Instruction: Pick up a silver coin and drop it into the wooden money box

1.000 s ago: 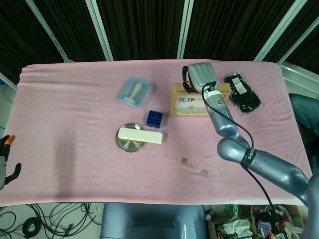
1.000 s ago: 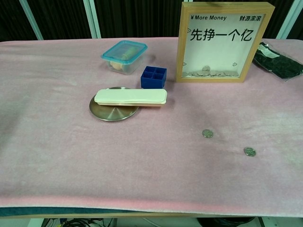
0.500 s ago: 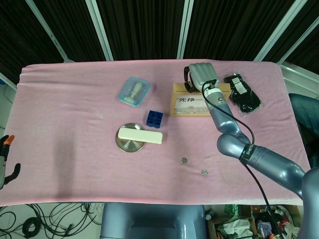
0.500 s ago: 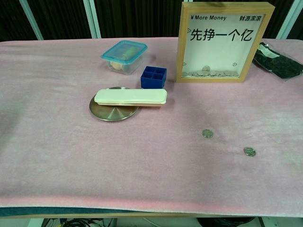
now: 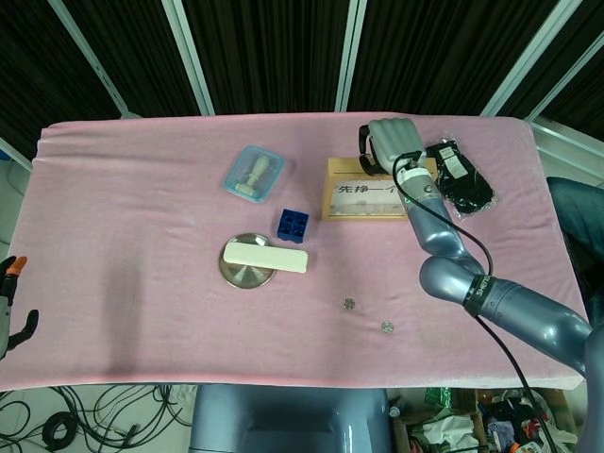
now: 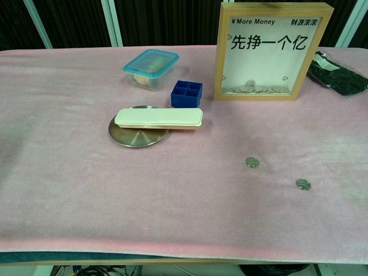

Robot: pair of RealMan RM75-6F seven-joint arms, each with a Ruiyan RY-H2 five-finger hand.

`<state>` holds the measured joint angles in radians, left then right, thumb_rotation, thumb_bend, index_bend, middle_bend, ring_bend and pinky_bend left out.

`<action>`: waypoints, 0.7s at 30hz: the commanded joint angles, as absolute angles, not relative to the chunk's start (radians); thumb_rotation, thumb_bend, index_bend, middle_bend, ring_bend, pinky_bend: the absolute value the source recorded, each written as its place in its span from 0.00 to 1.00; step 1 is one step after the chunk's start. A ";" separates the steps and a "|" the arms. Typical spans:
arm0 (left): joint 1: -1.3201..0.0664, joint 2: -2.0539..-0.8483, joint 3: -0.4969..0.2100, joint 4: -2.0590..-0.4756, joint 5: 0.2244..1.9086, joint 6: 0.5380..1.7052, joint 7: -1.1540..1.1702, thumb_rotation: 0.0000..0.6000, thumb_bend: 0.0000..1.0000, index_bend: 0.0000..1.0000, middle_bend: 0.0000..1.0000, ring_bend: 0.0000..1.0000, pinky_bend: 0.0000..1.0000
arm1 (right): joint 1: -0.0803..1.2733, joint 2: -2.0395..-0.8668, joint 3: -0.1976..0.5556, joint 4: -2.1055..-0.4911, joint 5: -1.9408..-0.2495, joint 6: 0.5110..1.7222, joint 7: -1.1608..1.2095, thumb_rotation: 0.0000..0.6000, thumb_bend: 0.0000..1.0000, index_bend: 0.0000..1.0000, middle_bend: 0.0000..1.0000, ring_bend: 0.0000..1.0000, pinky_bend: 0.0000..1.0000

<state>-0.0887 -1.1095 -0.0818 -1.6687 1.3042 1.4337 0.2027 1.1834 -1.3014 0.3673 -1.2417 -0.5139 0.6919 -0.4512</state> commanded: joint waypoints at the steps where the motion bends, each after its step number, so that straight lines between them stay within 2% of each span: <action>1: -0.089 -1.110 -0.083 -1.668 1.304 1.434 0.203 1.00 0.40 0.06 0.04 0.00 0.00 | 1.183 -1.295 0.360 -1.247 -0.510 0.693 -0.448 1.00 0.41 0.71 0.75 0.82 0.83; 21: -0.090 -1.113 -0.083 -1.666 1.302 1.436 0.208 1.00 0.40 0.07 0.04 0.00 0.00 | 1.182 -1.274 0.309 -1.258 -0.484 0.692 -0.423 1.00 0.41 0.72 0.75 0.82 0.83</action>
<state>-0.0898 -1.1126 -0.0830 -1.6658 1.3021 1.4356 0.2078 1.1815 -1.2737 0.3095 -1.2580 -0.4852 0.6920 -0.4225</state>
